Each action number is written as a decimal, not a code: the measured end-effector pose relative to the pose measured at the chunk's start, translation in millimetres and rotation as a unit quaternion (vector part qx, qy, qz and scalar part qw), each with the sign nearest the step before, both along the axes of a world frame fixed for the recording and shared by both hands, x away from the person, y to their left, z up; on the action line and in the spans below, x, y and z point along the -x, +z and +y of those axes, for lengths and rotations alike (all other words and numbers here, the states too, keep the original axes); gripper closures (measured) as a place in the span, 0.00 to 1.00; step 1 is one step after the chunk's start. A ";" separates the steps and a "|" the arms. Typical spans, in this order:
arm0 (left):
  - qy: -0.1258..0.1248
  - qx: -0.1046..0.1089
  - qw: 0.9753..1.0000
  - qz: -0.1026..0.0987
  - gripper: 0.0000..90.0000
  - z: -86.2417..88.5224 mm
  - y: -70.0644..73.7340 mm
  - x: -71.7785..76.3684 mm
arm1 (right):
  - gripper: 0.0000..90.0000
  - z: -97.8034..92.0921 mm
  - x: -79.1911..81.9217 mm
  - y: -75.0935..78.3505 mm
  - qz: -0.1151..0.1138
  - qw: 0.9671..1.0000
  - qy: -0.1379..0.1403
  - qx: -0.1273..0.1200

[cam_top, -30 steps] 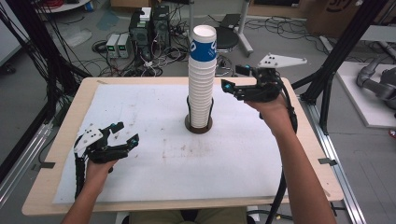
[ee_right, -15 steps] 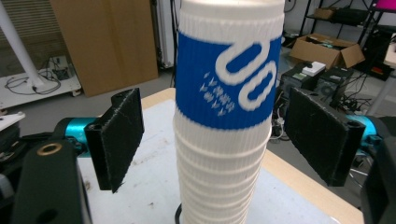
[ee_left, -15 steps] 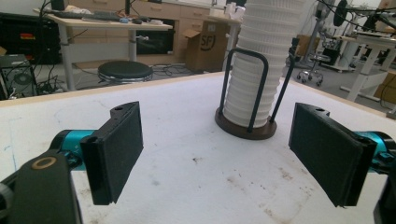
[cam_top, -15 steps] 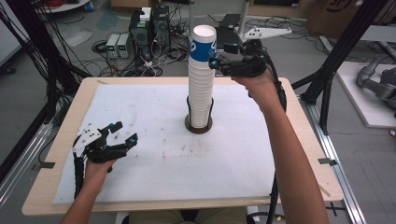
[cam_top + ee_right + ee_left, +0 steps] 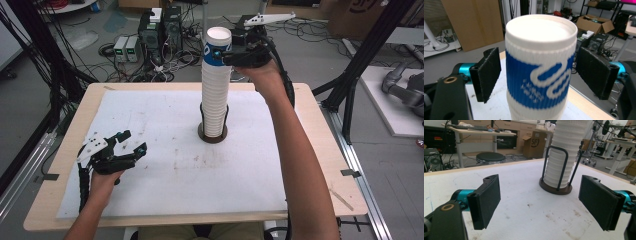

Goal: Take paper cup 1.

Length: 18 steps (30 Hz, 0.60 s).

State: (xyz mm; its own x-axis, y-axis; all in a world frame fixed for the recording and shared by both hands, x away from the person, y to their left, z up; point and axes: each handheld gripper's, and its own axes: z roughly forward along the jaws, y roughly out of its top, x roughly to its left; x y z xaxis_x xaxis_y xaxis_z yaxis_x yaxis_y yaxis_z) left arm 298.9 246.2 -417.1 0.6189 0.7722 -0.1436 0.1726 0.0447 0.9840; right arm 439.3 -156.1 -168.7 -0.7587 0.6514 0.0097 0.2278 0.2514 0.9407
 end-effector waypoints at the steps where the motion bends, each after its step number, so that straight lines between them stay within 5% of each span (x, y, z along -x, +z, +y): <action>1: 0.000 0.000 1.000 0.000 0.20 0.0 0.0 0.0 | 0.23 0.0 0.0 0.0 0.000 1.000 0.000 0.000; 7: 0.000 0.001 1.000 0.002 0.20 0.8 -0.4 -0.1 | 0.23 9.4 -8.2 1.4 0.007 1.000 -0.007 -0.004; 15: -0.002 0.000 1.000 0.004 0.20 1.4 -1.0 -0.8 | 0.31 12.7 -7.3 6.8 -0.006 1.000 -0.011 -0.009; 18: -0.002 -0.002 1.000 0.004 0.20 1.4 -1.0 -0.9 | 0.31 10.9 -4.7 12.6 -0.020 0.999 -0.011 -0.028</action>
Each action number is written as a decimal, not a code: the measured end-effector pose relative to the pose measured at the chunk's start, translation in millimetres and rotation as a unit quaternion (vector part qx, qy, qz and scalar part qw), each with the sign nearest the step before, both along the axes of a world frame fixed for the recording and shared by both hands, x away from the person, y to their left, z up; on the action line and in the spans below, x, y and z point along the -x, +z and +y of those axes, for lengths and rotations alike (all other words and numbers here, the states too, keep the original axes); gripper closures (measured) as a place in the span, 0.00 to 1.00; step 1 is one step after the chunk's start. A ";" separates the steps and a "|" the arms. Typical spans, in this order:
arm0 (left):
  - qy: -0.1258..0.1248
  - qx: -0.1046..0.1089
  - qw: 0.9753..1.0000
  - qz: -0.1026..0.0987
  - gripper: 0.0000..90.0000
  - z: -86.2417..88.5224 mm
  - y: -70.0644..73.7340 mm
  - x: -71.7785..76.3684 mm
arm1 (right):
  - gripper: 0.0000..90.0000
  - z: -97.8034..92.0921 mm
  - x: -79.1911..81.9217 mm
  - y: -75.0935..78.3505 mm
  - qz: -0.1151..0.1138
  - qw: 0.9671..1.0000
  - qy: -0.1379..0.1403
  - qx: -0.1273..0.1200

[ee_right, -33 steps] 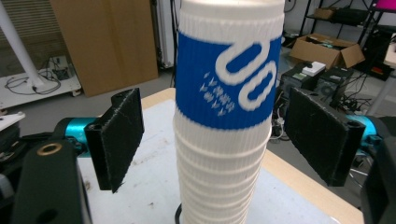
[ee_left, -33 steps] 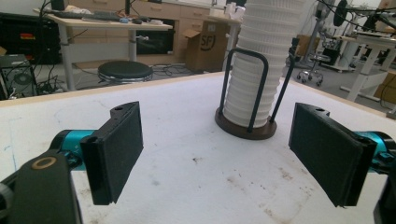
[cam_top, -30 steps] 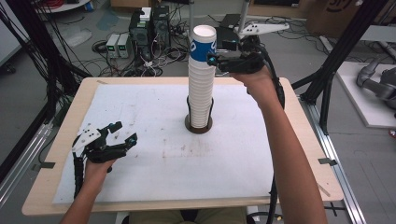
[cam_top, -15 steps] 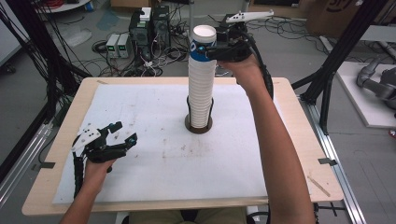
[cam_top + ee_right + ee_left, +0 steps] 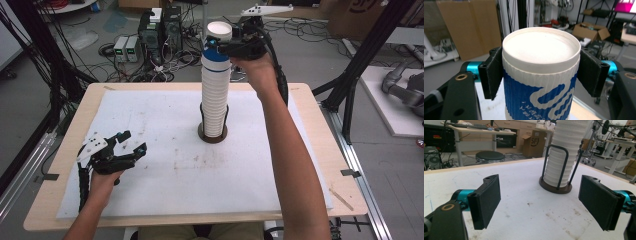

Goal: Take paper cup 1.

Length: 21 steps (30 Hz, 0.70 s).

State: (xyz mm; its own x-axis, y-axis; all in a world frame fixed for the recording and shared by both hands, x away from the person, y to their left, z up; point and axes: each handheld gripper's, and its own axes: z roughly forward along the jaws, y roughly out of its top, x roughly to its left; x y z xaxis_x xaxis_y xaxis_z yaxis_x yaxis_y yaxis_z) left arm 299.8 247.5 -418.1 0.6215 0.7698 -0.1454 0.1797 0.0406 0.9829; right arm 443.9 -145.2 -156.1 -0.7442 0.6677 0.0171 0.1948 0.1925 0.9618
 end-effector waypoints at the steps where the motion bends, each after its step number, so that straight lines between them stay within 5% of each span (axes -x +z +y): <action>1: 0.000 0.000 1.000 0.000 0.20 0.0 0.0 0.0 | 0.31 0.0 0.0 0.0 0.000 1.000 0.000 0.000; 10: -0.001 0.002 1.000 0.002 0.20 -0.6 -0.2 0.1 | 0.31 -9.9 11.4 28.5 -0.041 0.998 -0.014 -0.046; 21: -0.003 0.003 1.000 0.001 0.20 -0.3 -0.1 0.0 | 0.32 -22.7 24.0 43.6 -0.061 0.997 -0.012 -0.054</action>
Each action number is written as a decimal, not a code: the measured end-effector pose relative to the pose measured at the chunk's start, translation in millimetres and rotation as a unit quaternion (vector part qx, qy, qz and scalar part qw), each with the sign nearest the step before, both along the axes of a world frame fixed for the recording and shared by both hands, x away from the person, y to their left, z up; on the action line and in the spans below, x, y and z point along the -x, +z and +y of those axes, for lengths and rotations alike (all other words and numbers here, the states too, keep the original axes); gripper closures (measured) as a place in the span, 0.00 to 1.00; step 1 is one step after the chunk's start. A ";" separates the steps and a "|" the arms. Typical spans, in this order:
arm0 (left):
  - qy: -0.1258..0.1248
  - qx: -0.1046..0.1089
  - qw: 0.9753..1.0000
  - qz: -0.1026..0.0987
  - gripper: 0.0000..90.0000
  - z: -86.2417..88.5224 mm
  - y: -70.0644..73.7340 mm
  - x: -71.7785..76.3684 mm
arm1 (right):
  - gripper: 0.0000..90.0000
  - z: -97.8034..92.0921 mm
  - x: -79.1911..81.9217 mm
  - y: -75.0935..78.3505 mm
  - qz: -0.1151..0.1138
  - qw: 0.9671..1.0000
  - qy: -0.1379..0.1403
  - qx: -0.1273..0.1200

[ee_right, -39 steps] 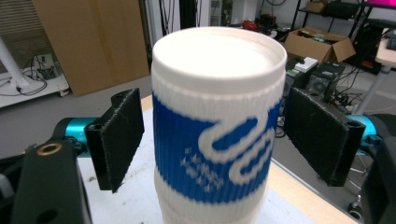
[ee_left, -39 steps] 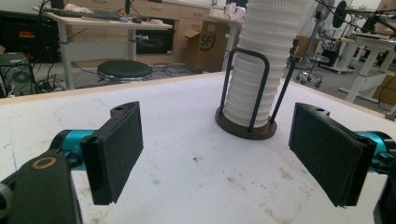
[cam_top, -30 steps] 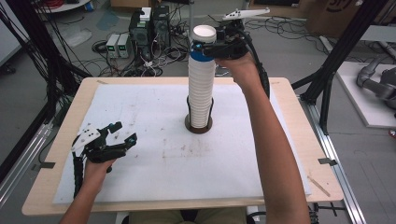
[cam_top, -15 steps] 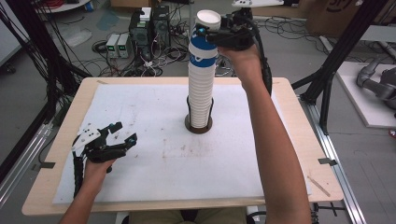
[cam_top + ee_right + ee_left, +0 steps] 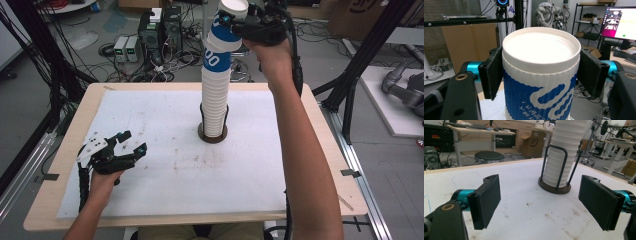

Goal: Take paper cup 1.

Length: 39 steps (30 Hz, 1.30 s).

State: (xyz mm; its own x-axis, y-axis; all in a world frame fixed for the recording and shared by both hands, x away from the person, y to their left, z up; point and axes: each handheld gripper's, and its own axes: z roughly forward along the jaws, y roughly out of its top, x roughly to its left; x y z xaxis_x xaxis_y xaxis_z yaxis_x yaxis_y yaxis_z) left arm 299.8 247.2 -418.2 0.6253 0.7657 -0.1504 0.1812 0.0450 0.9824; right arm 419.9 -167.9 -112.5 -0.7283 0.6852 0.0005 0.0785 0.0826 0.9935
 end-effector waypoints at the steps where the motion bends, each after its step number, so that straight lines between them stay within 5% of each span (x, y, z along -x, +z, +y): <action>1: 0.000 0.000 1.000 0.000 0.20 0.0 0.0 0.0 | 0.32 -3.6 2.6 2.2 -0.004 1.000 0.001 -0.002; 10: -0.008 0.002 1.000 -0.006 0.20 -0.7 0.3 0.7 | 0.32 -28.6 21.6 4.2 -0.019 1.000 -0.001 -0.002; 20: -0.015 0.004 1.000 -0.007 0.20 -3.4 -0.5 0.8 | 0.32 -68.8 49.6 -14.8 -0.019 1.000 -0.007 0.004; 28: -0.027 0.002 1.000 -0.015 0.19 -6.5 -1.8 1.2 | 0.32 -82.8 62.8 -59.3 0.001 0.999 0.017 0.039; 39: -0.044 -0.014 0.999 -0.029 0.18 -13.2 -3.6 2.1 | 0.32 -87.3 82.8 -144.9 0.033 0.997 0.047 0.058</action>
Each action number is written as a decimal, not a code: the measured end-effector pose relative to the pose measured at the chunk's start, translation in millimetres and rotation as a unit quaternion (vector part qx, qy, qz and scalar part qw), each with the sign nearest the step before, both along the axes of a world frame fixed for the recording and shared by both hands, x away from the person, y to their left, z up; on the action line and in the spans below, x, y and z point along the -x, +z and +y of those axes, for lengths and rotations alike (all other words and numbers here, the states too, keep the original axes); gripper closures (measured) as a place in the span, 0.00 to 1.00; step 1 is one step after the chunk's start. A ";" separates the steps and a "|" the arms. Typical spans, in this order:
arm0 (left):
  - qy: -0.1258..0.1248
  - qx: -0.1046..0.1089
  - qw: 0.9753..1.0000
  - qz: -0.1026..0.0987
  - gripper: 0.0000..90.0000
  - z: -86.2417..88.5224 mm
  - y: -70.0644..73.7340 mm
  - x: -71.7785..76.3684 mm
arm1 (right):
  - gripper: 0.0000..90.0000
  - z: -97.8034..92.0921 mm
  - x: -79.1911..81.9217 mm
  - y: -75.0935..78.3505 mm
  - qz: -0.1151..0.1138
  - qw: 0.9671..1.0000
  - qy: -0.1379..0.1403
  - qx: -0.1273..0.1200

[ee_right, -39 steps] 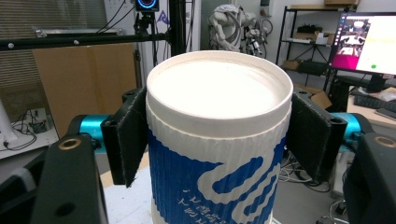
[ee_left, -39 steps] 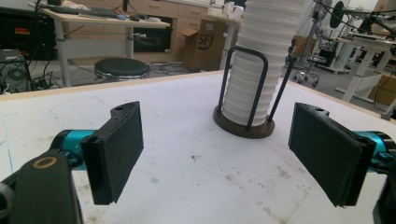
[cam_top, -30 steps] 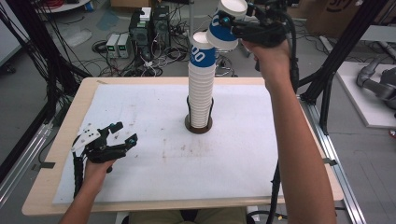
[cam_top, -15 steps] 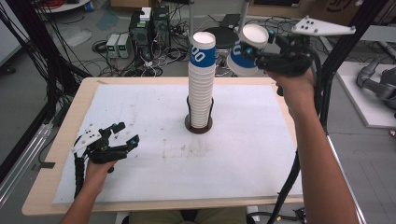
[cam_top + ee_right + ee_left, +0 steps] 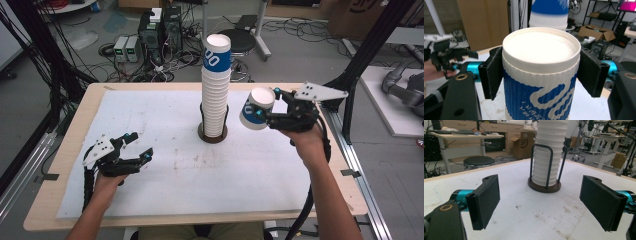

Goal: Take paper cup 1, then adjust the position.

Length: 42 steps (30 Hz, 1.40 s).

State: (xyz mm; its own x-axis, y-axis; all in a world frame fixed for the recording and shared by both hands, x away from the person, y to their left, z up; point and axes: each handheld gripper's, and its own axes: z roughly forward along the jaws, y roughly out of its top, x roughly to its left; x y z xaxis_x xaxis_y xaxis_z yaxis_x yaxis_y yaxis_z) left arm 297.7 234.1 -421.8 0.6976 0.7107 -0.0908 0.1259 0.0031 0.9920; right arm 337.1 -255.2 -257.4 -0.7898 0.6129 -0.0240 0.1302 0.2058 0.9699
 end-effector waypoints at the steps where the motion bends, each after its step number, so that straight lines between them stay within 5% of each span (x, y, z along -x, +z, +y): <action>1: -0.002 0.000 1.000 -0.001 0.18 -0.6 0.4 0.2 | 0.32 0.0 0.0 0.0 0.000 1.000 0.000 0.000; 8: -0.010 0.010 1.000 0.007 0.18 -4.7 3.4 2.0 | 0.32 3.1 3.4 -45.8 0.017 1.000 0.003 0.007; 22: -0.021 -0.010 1.000 0.009 0.18 -11.8 2.7 5.7 | 0.32 12.6 8.9 -88.6 0.041 0.999 0.015 0.016; 42: -0.038 -0.018 0.999 -0.002 0.18 -18.4 5.8 6.6 | 0.32 24.9 15.0 -87.1 0.037 0.999 0.033 0.012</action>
